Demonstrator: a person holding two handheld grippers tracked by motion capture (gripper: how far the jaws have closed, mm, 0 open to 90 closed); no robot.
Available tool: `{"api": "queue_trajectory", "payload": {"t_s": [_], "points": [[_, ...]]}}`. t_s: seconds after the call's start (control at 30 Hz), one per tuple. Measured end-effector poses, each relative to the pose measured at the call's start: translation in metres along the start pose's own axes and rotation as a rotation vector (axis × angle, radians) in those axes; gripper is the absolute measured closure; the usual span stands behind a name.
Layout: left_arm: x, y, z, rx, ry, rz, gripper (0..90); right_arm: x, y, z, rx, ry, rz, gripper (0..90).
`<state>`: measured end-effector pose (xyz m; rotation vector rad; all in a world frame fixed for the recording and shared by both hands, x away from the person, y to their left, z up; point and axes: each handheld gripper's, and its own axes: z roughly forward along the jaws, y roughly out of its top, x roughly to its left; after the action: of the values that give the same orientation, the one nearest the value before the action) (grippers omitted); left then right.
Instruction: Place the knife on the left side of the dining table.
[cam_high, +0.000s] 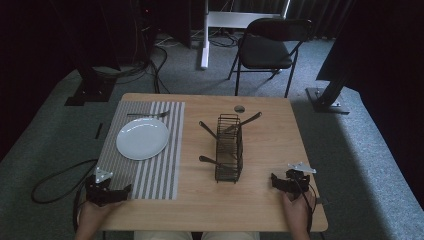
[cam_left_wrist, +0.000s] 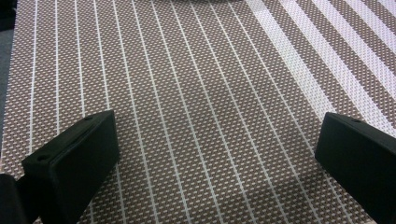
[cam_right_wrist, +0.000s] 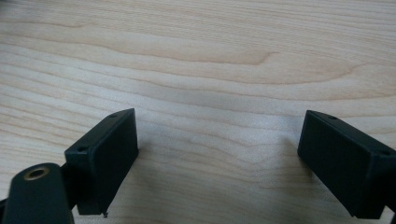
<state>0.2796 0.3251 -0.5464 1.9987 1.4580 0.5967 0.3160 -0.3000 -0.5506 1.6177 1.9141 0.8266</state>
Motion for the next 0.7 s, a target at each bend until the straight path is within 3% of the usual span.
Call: {"api": "queue_trajectory", "payload": {"t_s": [0.6, 0.7], "points": [[0.0012, 0.0003, -0.0007, 0.008, -0.013, 0.015, 0.1, 0.0002, 0.0004, 0.0003, 0.000, -0.001, 0.002, 11.2], [0.0013, 0.0004, -0.0015, 0.000, -0.040, 0.044, 2.2, 0.0003, 0.0004, 0.0004, 0.000, -0.001, 0.003, 11.2]]}}
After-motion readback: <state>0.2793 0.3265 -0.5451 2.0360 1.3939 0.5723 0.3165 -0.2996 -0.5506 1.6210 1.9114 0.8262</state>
